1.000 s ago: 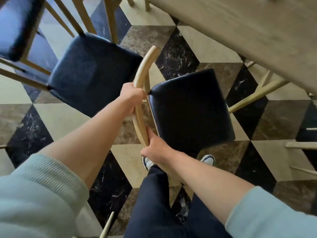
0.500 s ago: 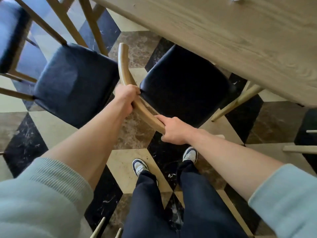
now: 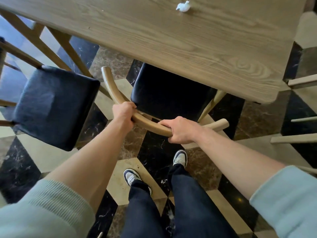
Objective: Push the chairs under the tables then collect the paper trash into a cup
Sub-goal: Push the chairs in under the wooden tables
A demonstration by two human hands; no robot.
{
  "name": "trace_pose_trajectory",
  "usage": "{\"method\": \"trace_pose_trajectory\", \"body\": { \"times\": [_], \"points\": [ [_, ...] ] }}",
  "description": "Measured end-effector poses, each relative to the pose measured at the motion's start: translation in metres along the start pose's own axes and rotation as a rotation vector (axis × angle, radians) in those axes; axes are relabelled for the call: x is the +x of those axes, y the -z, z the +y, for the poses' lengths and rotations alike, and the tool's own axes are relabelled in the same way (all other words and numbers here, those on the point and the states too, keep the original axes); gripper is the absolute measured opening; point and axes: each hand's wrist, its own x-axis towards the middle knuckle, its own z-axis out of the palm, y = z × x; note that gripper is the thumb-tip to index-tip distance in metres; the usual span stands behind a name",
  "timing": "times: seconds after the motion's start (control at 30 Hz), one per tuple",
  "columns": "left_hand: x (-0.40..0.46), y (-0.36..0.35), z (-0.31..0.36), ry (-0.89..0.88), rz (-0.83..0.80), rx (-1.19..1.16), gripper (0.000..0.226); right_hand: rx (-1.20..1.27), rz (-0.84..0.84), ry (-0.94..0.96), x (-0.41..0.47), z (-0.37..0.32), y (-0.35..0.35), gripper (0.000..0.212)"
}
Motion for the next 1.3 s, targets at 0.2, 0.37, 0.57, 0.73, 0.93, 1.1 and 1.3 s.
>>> {"method": "trace_pose_trajectory", "body": {
  "times": [0.2, 0.37, 0.57, 0.73, 0.93, 1.1, 1.3],
  "points": [
    [-0.02, -0.016, -0.017, 0.009, -0.051, -0.019, 0.05, -0.005, -0.012, -0.028, -0.023, 0.015, 0.005, 0.076],
    [-0.021, -0.011, -0.016, 0.057, -0.129, -0.054, 0.047, -0.051, -0.033, -0.096, -0.021, 0.013, 0.006, 0.063],
    [-0.013, 0.027, 0.0, 0.101, -0.369, 0.319, 0.07, 0.09, -0.067, -0.206, -0.002, -0.022, 0.009, 0.069],
    [0.006, 0.108, 0.028, 0.035, -0.405, 0.359, 0.07, 0.23, 0.33, -0.124, 0.049, -0.106, 0.003, 0.076],
    [0.062, 0.273, 0.071, 0.054, -0.36, 0.358, 0.06, 0.091, 0.609, -0.016, 0.128, -0.229, -0.003, 0.036],
    [0.105, 0.382, 0.11, -0.033, -0.176, 0.327, 0.049, 0.165, 0.45, 0.041, 0.197, -0.331, -0.021, 0.022],
    [0.161, 0.432, 0.182, -0.176, -0.083, 0.343, 0.036, 0.131, 0.295, 0.122, 0.301, -0.41, -0.029, 0.022]
  ]
}}
